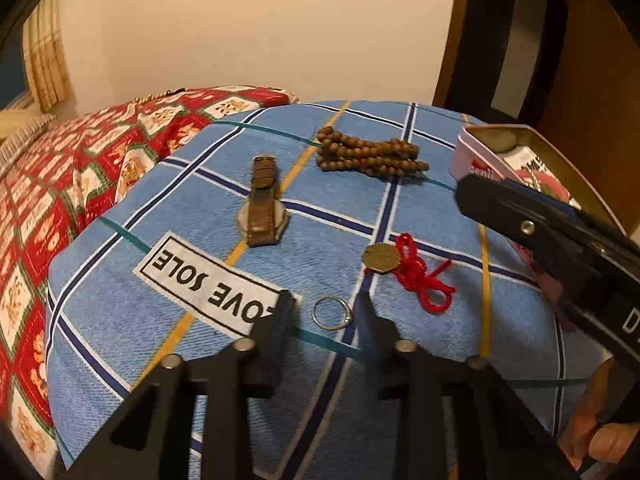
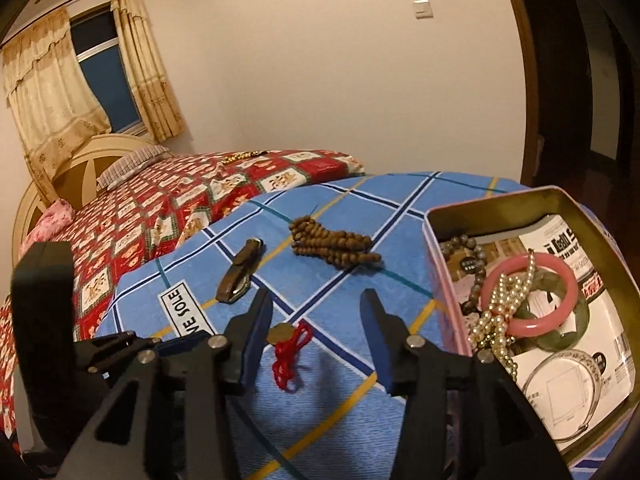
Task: Organize jewelry
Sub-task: 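Grasp the red-tassel coin charm with the right gripper while the left grasps the silver ring, then carry the charm and ring to the tin and open both grippers to drop them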
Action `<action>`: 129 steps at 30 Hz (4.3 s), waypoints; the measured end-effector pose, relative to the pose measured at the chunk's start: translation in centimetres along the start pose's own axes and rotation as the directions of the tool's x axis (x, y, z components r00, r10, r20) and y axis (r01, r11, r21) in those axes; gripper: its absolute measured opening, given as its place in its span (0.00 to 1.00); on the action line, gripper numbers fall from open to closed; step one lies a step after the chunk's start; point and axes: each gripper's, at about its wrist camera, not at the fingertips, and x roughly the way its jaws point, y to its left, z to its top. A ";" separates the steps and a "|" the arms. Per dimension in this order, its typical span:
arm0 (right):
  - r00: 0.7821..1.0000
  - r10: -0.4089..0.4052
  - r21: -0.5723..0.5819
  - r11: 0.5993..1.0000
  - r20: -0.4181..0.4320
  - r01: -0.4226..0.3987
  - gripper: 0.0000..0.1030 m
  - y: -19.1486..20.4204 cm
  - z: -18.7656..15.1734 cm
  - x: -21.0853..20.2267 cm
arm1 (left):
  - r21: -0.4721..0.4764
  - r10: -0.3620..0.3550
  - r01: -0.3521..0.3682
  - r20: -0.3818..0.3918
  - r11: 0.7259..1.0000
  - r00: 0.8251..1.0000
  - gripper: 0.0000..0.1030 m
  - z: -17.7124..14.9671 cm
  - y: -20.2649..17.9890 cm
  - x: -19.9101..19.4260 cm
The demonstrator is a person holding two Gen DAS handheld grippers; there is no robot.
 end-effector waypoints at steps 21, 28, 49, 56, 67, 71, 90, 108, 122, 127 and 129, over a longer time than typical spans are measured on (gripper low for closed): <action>0.994 0.015 -0.073 0.997 -0.107 -0.023 0.48 1.2 -0.3 2.3 | -0.206 0.019 0.066 0.385 0.976 0.923 0.20 0.7 4.3 -5.2; 0.963 -0.005 -0.190 0.981 -0.270 -0.048 0.48 3.5 -0.8 5.8 | -0.220 0.047 0.046 0.398 0.974 0.916 0.20 0.4 4.4 -5.4; 0.994 0.095 -0.126 0.987 -0.054 -0.101 0.22 2.3 -0.1 0.9 | -0.215 0.036 0.050 0.381 0.975 0.924 0.20 0.4 4.4 -5.1; 0.997 0.065 -0.159 0.986 0.038 -0.058 0.22 3.1 0.3 -0.1 | -0.195 0.047 0.031 0.387 0.980 0.921 0.20 0.4 3.9 -5.3; 0.991 -0.006 -0.109 0.994 0.135 0.021 0.22 1.5 0.4 -2.6 | -0.137 0.077 -0.022 0.409 0.990 0.909 0.20 0.3 2.0 -5.9; 0.988 -0.020 -0.099 0.994 0.155 0.035 0.22 1.1 0.4 -3.2 | -0.123 0.075 -0.026 0.408 0.992 0.910 0.20 0.3 1.3 -5.9; 0.960 -0.110 -0.002 0.994 0.257 0.114 0.22 -3.4 0.8 -6.6 | -0.024 -0.029 0.044 0.426 0.999 0.904 0.20 1.5 -4.2 -6.4; 0.923 -0.282 0.179 0.954 0.261 0.241 0.22 -12.2 1.2 -9.3 | 0.116 -0.242 0.213 0.401 0.970 0.884 0.20 4.0 -12.2 -4.9; 0.932 -0.313 0.157 0.945 0.181 0.286 0.22 -13.1 0.6 -8.4 | 0.209 -0.323 0.270 0.288 0.940 0.902 0.20 3.0 -17.3 -2.8; 0.936 -0.314 0.142 0.945 0.157 0.294 0.22 -12.9 0.5 -7.9 | 0.210 -0.316 0.265 0.269 0.941 0.910 0.20 3.0 -17.5 -2.4; 0.939 -0.313 0.138 0.946 0.144 0.295 0.22 -13.0 0.5 -7.7 | 0.213 -0.308 0.257 0.261 0.943 0.915 0.20 3.0 -17.7 -2.3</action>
